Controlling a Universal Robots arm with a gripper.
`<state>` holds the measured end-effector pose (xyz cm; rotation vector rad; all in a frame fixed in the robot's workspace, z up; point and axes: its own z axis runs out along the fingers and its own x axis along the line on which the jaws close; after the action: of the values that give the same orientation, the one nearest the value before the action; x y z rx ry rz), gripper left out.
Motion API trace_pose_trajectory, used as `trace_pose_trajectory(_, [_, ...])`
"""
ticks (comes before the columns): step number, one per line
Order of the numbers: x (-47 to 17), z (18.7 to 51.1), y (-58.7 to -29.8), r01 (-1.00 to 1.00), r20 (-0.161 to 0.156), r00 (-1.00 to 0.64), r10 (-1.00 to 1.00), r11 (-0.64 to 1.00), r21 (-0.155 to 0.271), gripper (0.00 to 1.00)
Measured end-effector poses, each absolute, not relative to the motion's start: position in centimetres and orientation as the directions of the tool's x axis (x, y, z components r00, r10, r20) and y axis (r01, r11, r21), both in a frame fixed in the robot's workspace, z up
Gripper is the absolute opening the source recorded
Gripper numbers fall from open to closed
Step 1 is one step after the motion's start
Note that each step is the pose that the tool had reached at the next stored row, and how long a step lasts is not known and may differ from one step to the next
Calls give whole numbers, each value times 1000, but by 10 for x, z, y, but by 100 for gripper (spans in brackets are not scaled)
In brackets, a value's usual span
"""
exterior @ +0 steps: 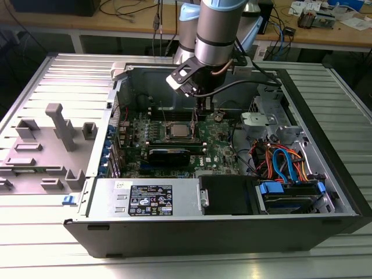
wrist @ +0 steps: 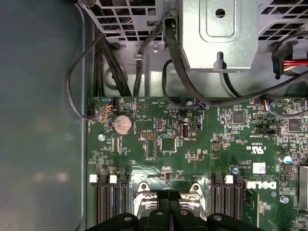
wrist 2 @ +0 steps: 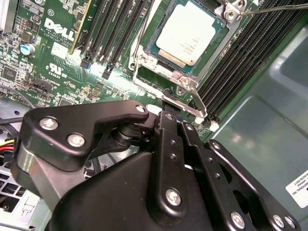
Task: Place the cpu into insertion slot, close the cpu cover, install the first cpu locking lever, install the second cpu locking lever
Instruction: 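Close the cpu cover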
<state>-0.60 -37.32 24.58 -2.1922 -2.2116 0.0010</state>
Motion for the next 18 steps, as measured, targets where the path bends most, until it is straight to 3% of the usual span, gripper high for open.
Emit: trace_pose_trajectory(18, [-15, 246, -373, 1000, 19, -9, 1000, 9, -20, 11])
